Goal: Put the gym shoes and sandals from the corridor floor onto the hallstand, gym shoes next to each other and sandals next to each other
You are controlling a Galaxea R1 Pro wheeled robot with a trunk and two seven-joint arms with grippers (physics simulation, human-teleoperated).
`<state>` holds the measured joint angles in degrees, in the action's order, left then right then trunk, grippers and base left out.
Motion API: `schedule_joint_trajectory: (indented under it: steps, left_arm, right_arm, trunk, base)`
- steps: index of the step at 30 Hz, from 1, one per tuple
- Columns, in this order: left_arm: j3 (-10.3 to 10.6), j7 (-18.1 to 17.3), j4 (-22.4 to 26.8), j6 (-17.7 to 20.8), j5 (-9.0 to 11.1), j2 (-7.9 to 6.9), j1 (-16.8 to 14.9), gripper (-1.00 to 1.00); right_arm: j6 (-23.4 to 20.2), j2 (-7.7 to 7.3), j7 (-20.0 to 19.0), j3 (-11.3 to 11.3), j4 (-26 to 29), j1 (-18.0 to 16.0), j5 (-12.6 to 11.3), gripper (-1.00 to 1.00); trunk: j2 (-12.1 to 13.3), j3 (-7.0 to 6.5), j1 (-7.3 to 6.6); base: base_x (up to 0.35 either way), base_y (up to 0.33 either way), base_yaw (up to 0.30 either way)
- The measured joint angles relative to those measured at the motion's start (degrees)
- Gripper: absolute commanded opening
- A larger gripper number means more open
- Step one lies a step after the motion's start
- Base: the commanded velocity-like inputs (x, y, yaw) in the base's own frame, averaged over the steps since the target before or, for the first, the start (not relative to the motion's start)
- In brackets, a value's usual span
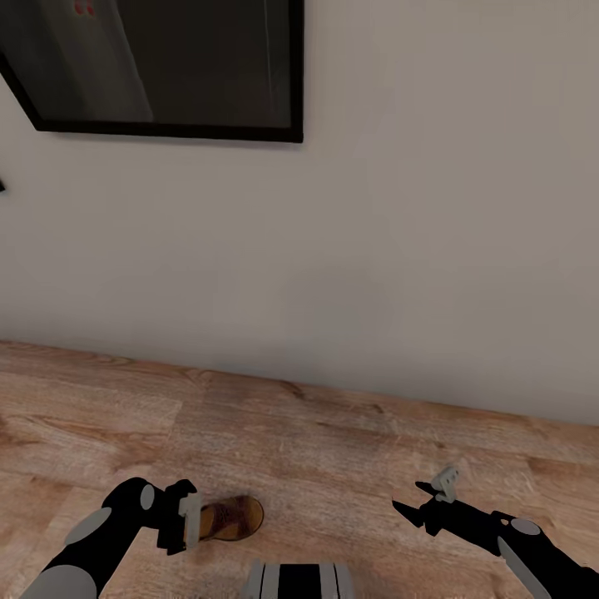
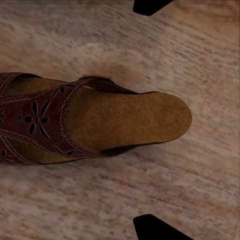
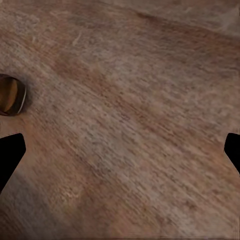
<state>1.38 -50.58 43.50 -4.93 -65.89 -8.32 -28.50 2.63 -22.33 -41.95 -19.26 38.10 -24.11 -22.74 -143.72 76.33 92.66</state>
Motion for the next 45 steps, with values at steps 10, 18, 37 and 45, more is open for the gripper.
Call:
schedule_joint_trajectory:
  steps: [10,18,37,45]
  left_arm:
    - [0.03,0.00,0.31,0.11,-0.16,-0.09,-0.69,1.00]
    - [0.08,0.10,2.36,0.20,-0.27,-0.39,-1.07,1.00]
    - [0.17,0.42,4.20,0.39,-0.35,-0.49,-1.04,1.00]
    - [0.13,0.44,7.24,0.77,-1.89,-0.29,-1.00,1.00]
  right_arm:
    - [0.00,0.00,0.00,0.00,0.00,0.00,-0.05,1.00]
    - [0.00,0.00,0.00,0.00,0.00,0.00,0.00,1.00]
    - [0.00,0.00,0.00,0.00,0.00,0.00,-0.01,1.00]
    - [0.00,0.00,0.00,0.00,0.00,-0.01,-0.01,1.00]
  trunk:
    - [-0.14,3.13,0.26]
    - [-0.24,5.64,0.46]
    - [-0.34,8.90,0.64]
    - [-0.34,9.12,0.64]
  base:
    - [0.000,0.000,0.000]
    - [0.000,0.000,0.000]
    - [0.000,0.000,0.000]
    - [0.000,0.000,0.000]
